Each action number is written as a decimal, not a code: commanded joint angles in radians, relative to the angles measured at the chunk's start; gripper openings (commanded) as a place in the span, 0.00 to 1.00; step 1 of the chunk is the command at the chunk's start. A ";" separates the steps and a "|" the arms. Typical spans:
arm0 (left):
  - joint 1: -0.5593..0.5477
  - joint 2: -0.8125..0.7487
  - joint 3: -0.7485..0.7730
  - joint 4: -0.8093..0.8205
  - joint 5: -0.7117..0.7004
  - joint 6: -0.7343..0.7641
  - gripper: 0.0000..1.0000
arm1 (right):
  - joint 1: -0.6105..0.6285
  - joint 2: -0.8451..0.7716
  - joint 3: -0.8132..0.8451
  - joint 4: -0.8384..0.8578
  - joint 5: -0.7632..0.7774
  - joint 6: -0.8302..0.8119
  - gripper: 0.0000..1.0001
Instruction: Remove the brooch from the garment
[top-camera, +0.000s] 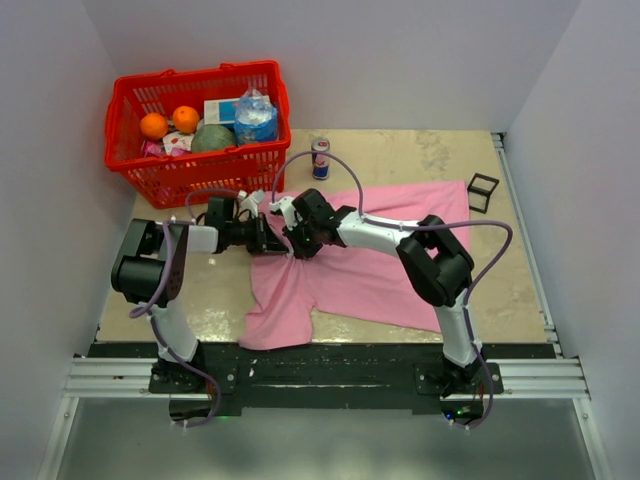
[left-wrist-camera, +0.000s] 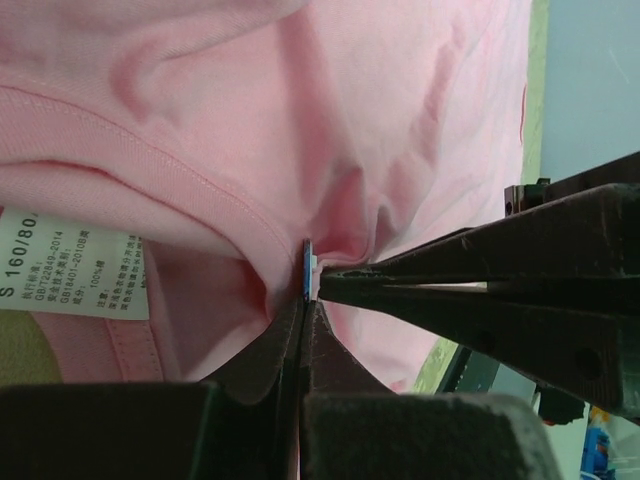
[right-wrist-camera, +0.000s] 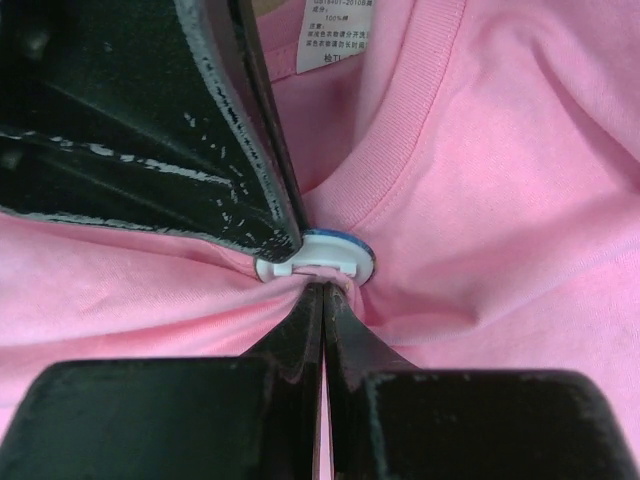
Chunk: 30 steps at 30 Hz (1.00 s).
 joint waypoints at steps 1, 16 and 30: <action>0.025 -0.004 0.026 0.019 0.073 0.019 0.00 | -0.005 0.009 0.009 -0.005 0.070 -0.018 0.00; 0.051 0.045 0.083 -0.057 0.119 0.067 0.00 | -0.012 -0.063 0.037 -0.016 -0.042 -0.096 0.00; 0.051 0.054 0.092 -0.080 0.095 0.082 0.00 | 0.011 -0.018 0.074 0.072 -0.286 -0.030 0.00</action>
